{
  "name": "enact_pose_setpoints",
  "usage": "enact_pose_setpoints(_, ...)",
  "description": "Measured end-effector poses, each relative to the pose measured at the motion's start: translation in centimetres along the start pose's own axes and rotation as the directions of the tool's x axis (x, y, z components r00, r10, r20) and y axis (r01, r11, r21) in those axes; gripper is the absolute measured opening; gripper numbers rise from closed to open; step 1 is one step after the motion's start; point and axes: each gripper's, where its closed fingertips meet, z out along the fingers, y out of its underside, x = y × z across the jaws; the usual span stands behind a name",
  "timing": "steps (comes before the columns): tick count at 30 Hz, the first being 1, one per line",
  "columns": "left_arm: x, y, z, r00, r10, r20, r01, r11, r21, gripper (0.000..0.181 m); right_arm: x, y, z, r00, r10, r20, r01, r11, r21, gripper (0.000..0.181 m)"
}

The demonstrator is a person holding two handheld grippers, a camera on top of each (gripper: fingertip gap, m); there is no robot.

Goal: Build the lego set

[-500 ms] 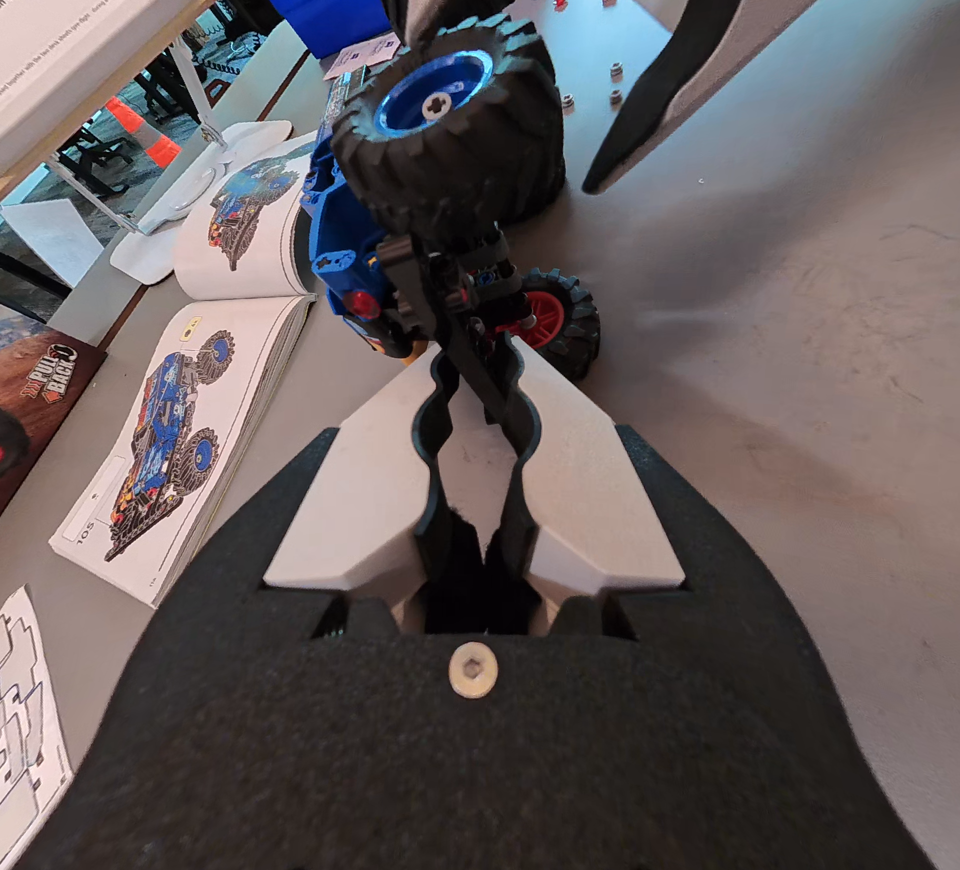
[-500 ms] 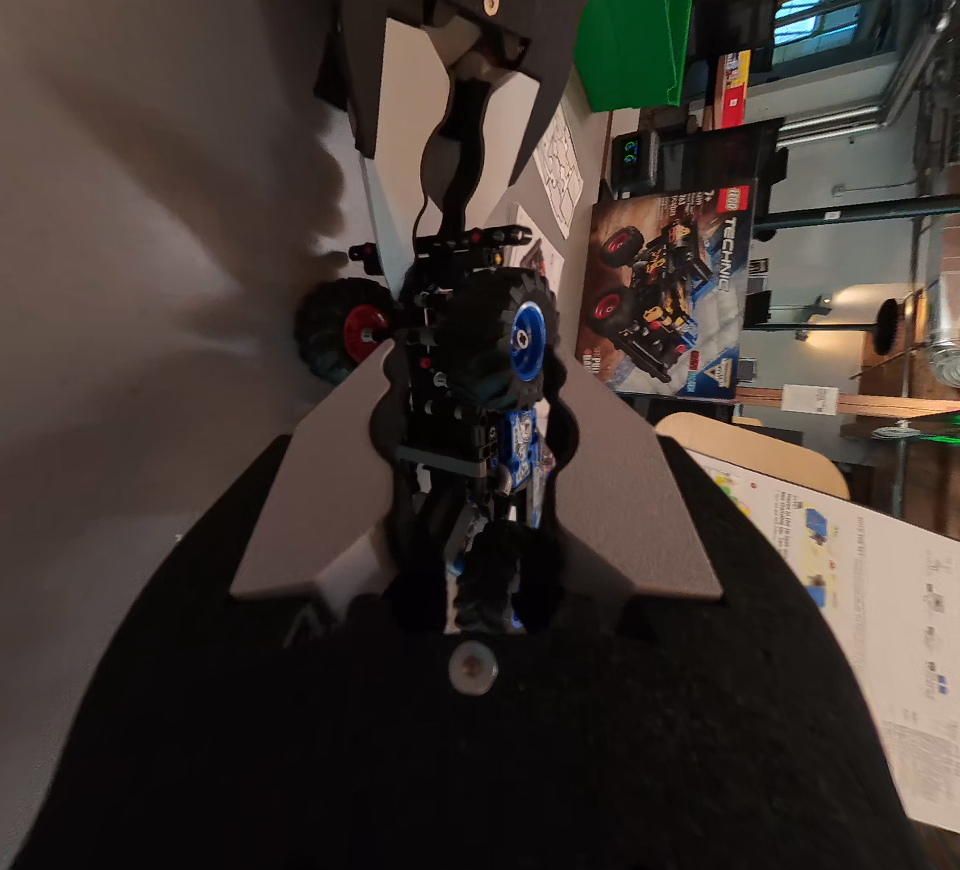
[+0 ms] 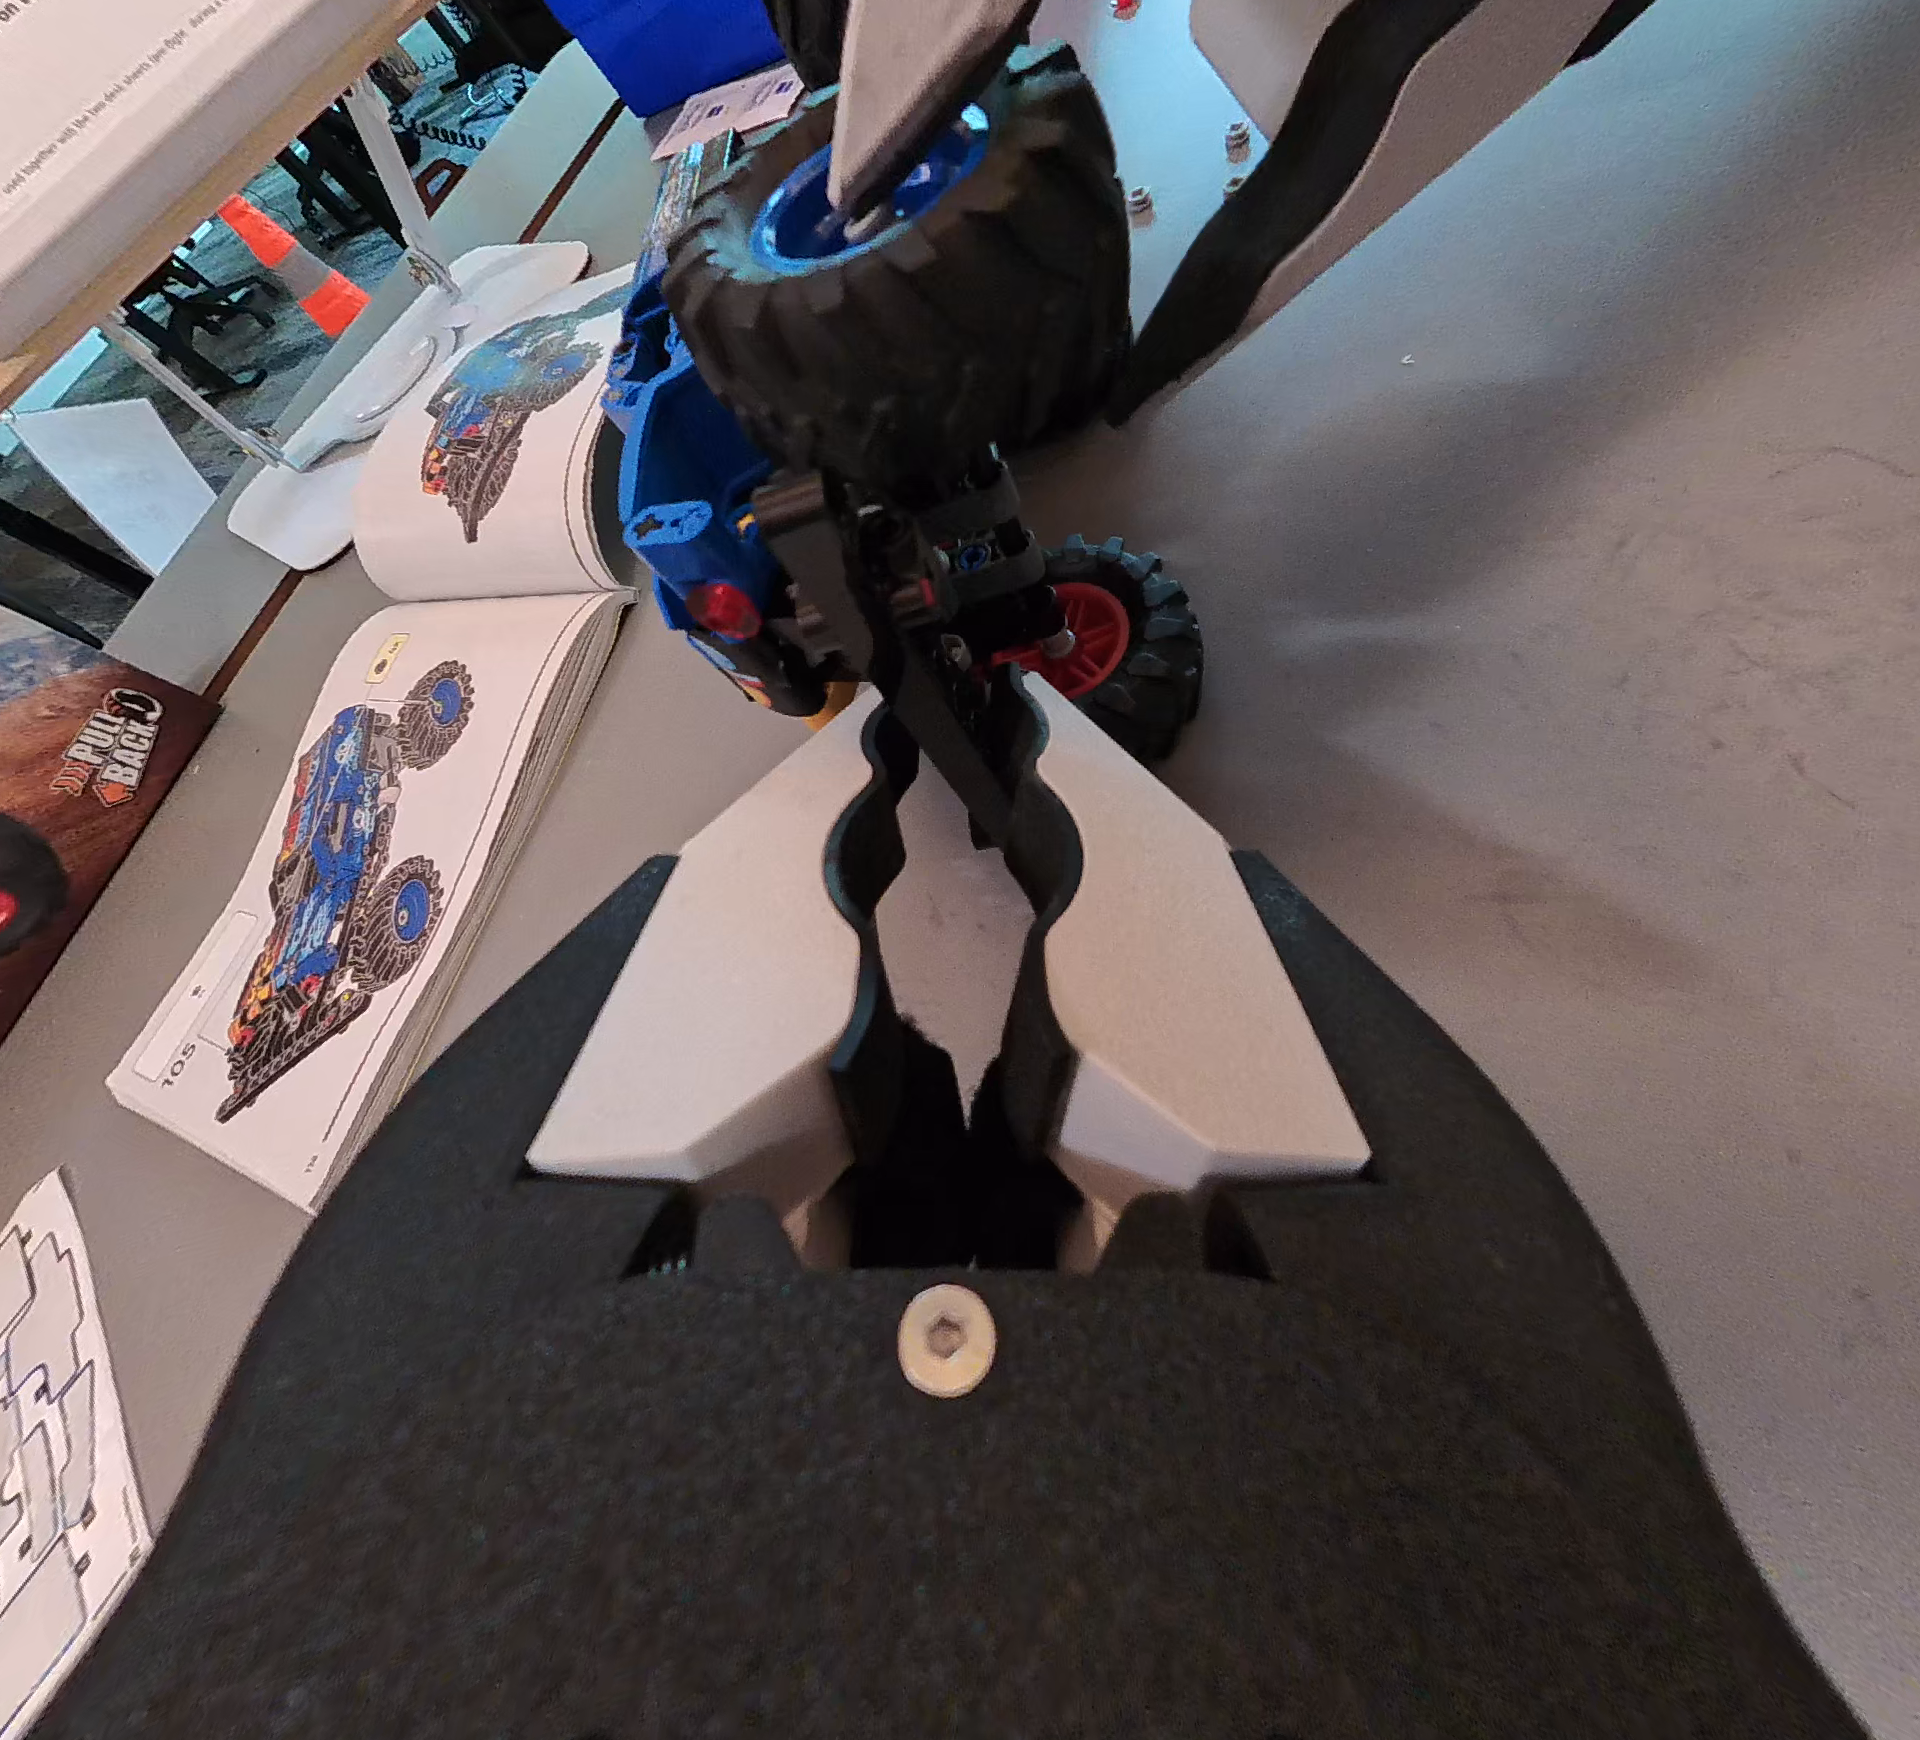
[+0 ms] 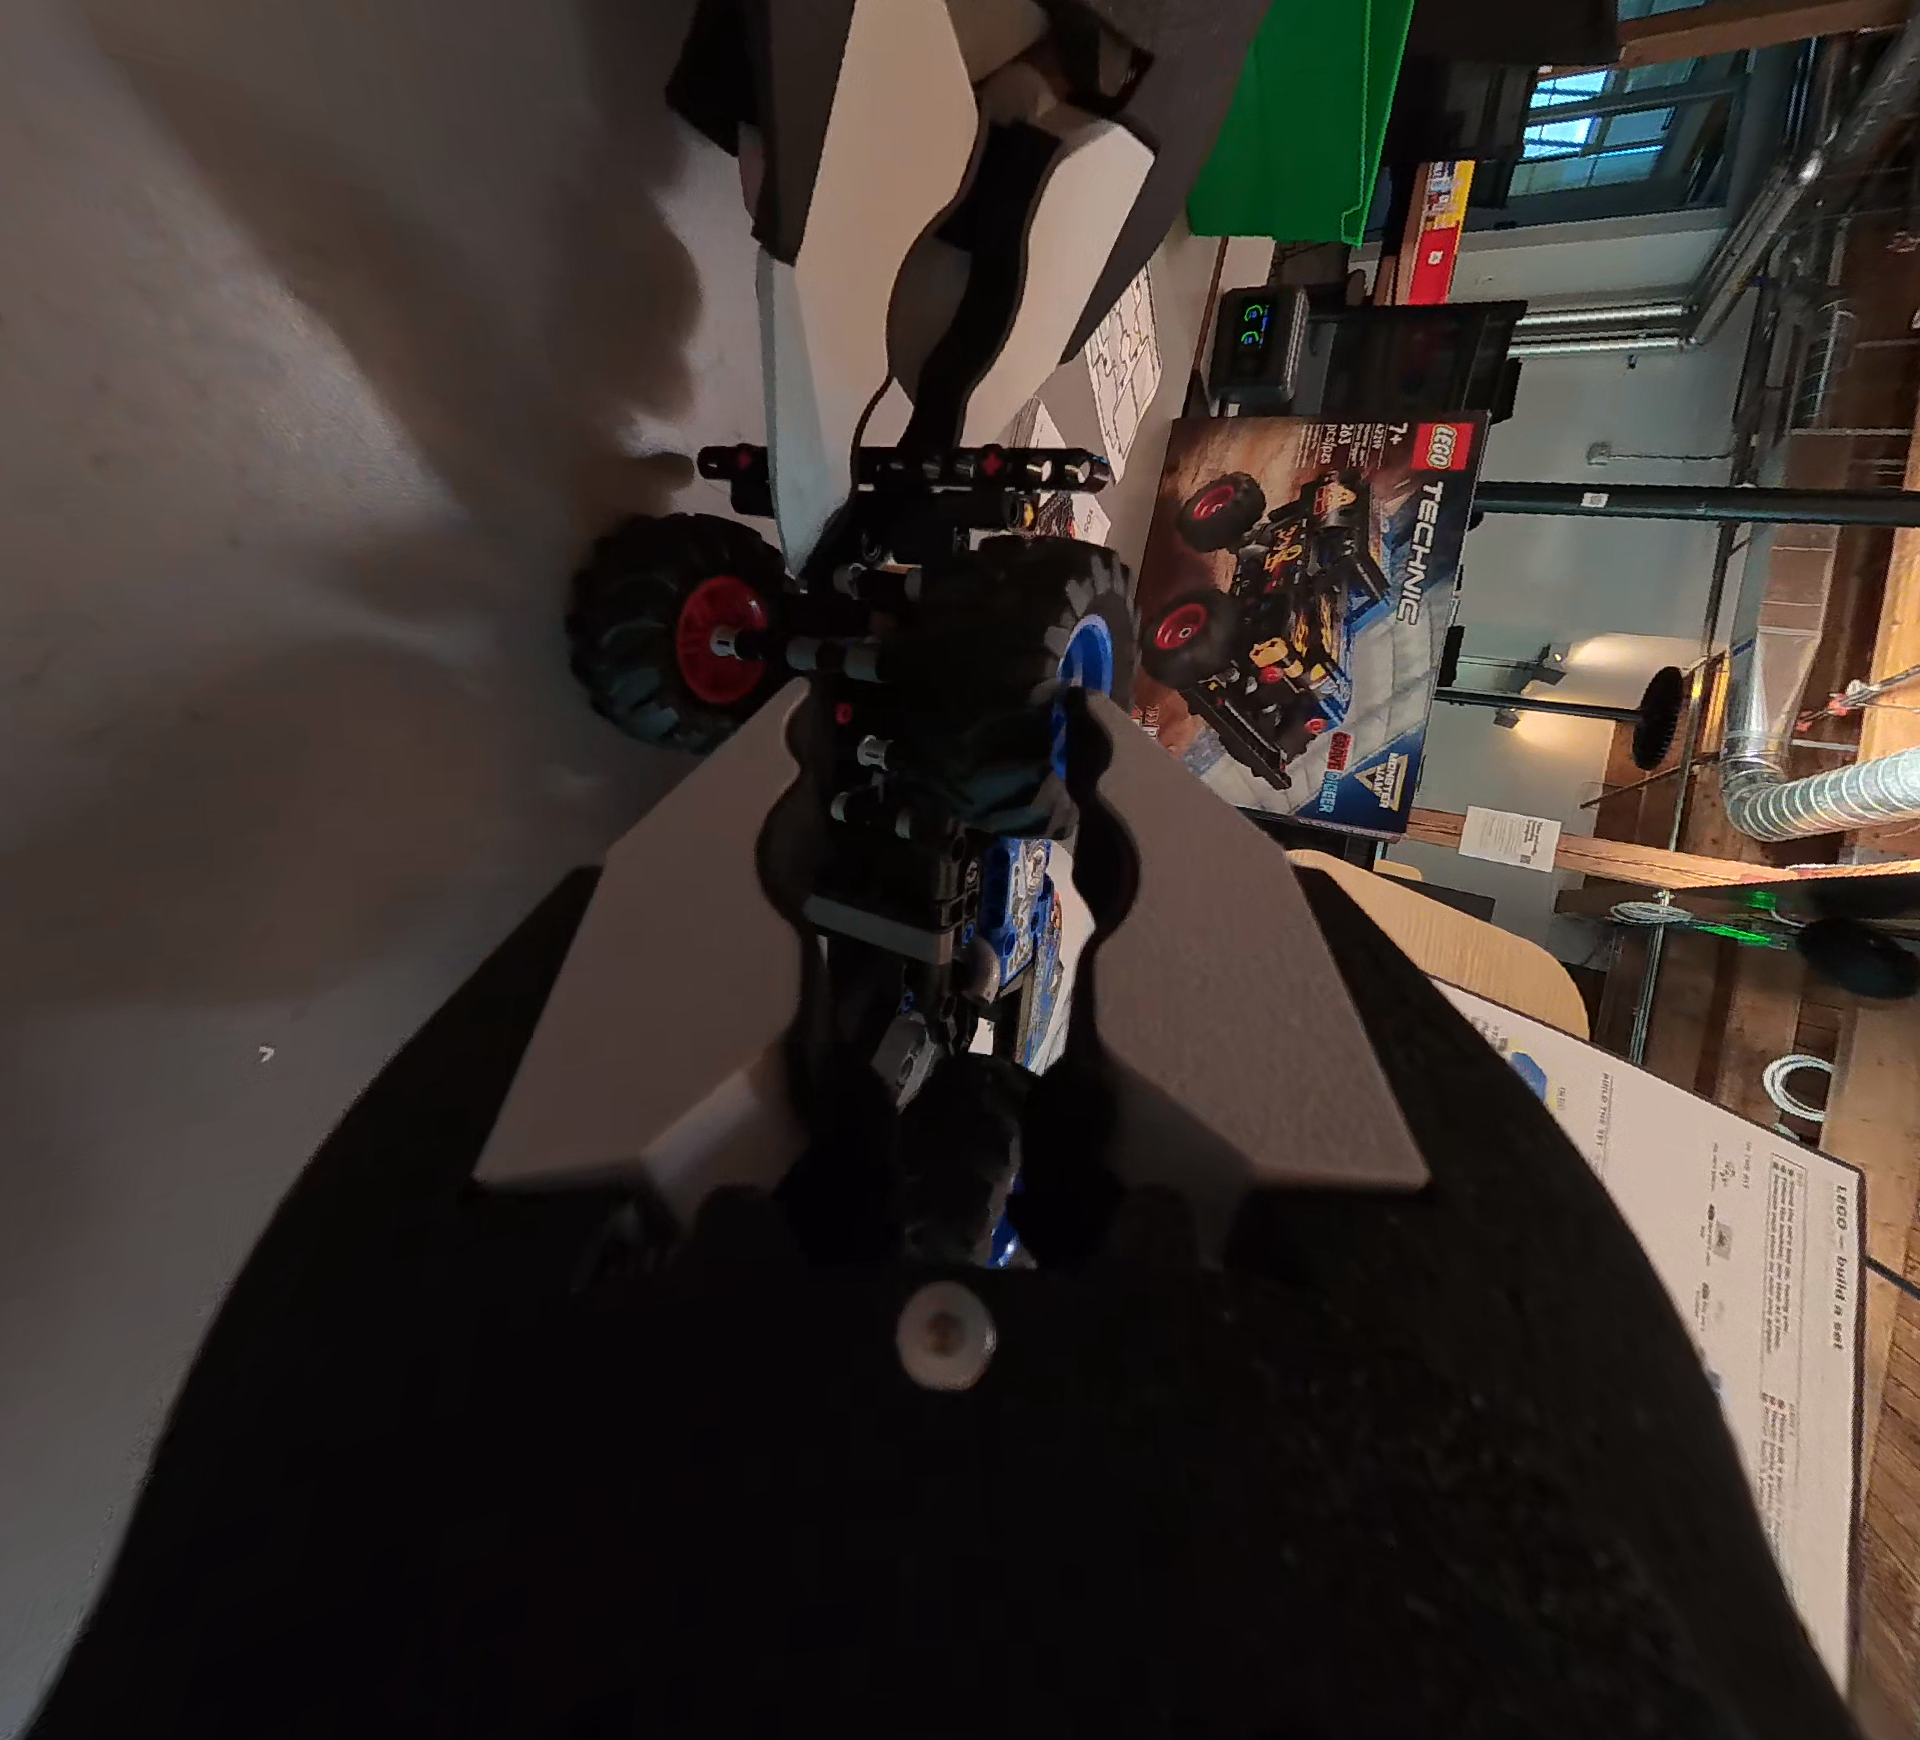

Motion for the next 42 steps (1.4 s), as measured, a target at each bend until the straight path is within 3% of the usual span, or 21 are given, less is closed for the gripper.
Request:
enact_pose_setpoints(12, -0.13, 0.1, 0.06, 1.0, -0.004, 0.0, 0.004, 1.0, -0.006, 0.013, 0.59, 0.27, 0.25, 0.983, -0.147, -0.11, 0.143, 0.989, -0.045, 0.034)
enact_pose_setpoints(28, -0.21, -0.01, 0.07, 1.0, -0.004, 0.008, 0.004, 1.0, -0.003, 0.012, 0.85, 0.36, 0.16, 0.934, -0.336, -0.119, 0.323, 0.939, -0.117, 0.03)
enact_pose_setpoints(42, -0.19, -0.05, 0.08, 1.0, -0.005, 0.012, 0.005, 1.0, -0.004, 0.012, 0.87, 0.4, 0.24, 0.954, -0.273, -0.124, 0.262, 0.96, -0.1, 0.029)
